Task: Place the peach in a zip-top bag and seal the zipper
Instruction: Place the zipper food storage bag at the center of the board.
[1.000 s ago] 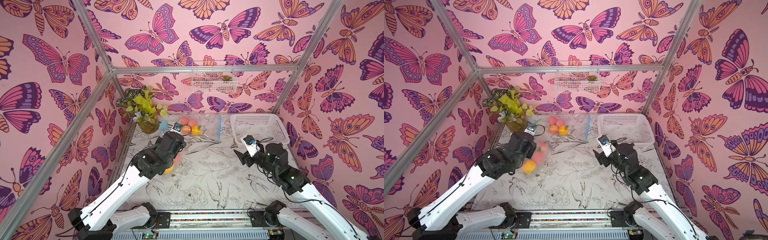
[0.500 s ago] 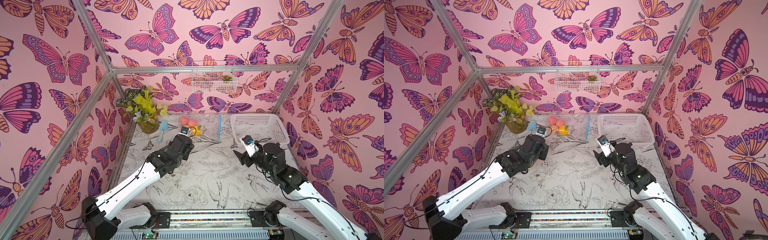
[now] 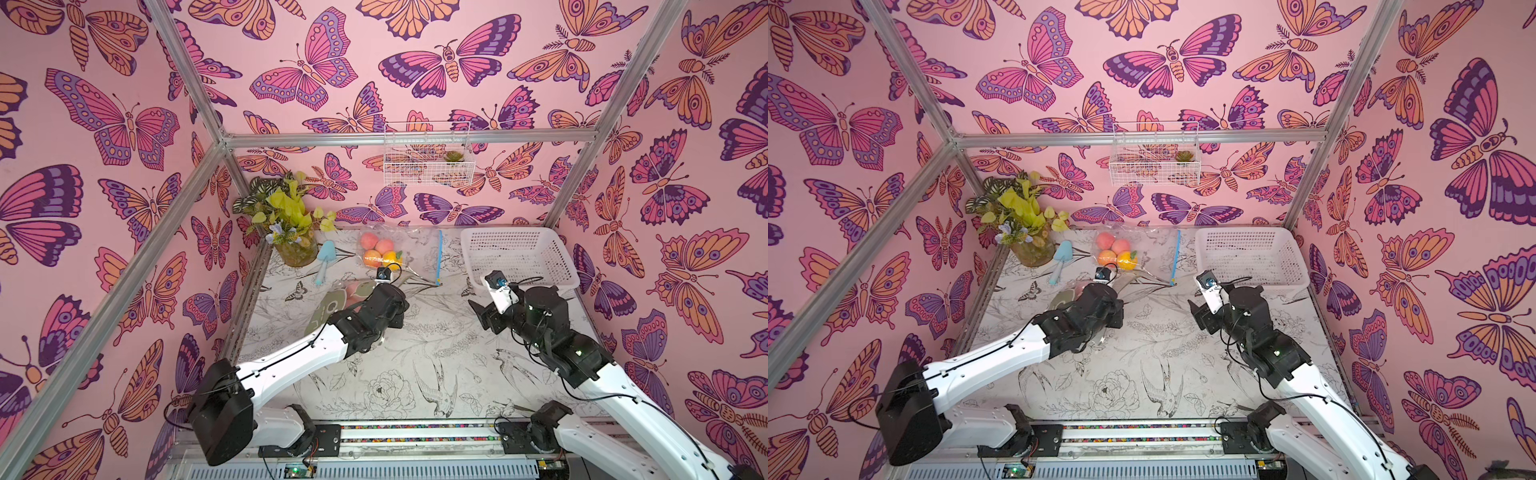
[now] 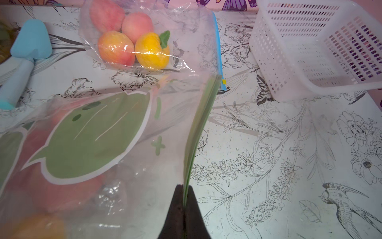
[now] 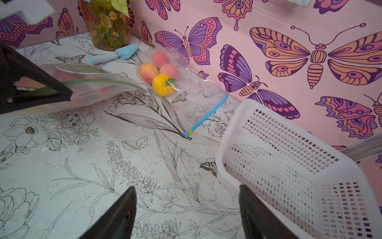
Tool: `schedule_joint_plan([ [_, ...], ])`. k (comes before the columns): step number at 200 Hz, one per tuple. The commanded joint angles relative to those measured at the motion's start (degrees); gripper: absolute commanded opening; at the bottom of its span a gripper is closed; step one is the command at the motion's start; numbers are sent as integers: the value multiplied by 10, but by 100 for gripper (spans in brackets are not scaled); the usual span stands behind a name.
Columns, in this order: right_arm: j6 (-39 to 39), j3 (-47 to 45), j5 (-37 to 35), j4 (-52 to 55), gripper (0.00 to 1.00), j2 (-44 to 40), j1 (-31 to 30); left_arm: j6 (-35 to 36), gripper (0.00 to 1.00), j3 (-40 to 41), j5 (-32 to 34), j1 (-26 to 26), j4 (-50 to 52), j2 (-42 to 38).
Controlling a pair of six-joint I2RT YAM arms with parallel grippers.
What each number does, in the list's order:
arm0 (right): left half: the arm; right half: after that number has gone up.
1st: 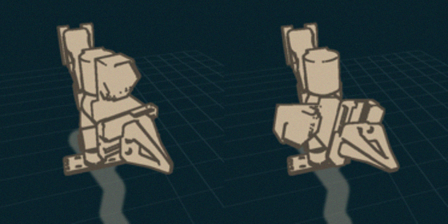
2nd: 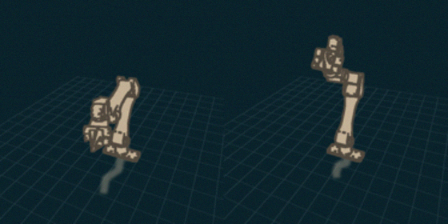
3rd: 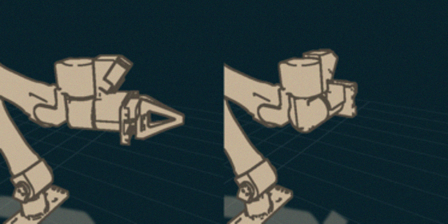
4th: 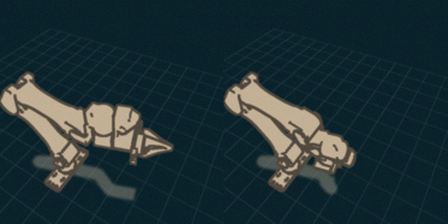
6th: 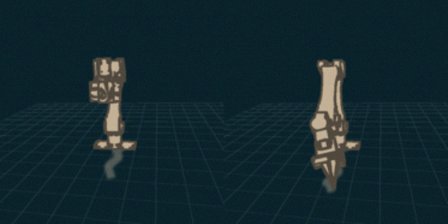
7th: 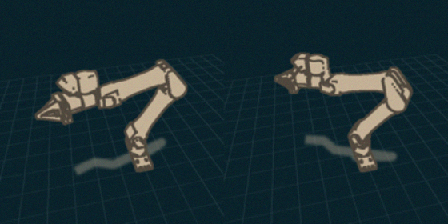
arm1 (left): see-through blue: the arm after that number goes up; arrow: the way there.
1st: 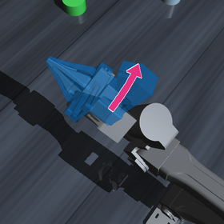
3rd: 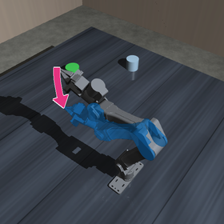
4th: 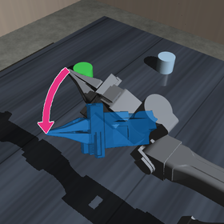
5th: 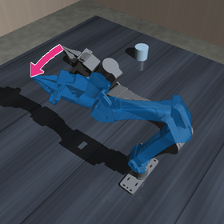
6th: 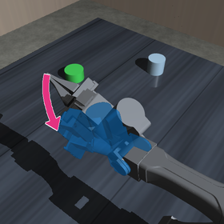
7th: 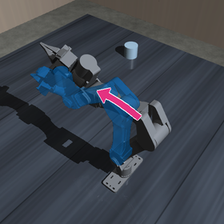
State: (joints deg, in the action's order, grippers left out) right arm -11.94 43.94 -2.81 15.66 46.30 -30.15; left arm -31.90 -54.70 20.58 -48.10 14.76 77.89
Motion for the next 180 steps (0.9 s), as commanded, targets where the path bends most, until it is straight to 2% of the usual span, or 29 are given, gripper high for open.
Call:
schedule_joint_plan([
  [1, 10, -2, -13, 2, 78, -2, -4, -30, 0, -3, 5, -17, -43, 32],
  [24, 10, -2, -15, 4, 78, -3, -4, -29, 0, -28, 12, -32, -49, 81],
  [77, 7, -7, -25, 11, 78, -15, -4, -64, 0, -89, 75, -70, -52, 177],
  [180, 4, -14, -37, 21, 79, -32, -4, -83, 0, -175, 82, -92, -49, 289],
])
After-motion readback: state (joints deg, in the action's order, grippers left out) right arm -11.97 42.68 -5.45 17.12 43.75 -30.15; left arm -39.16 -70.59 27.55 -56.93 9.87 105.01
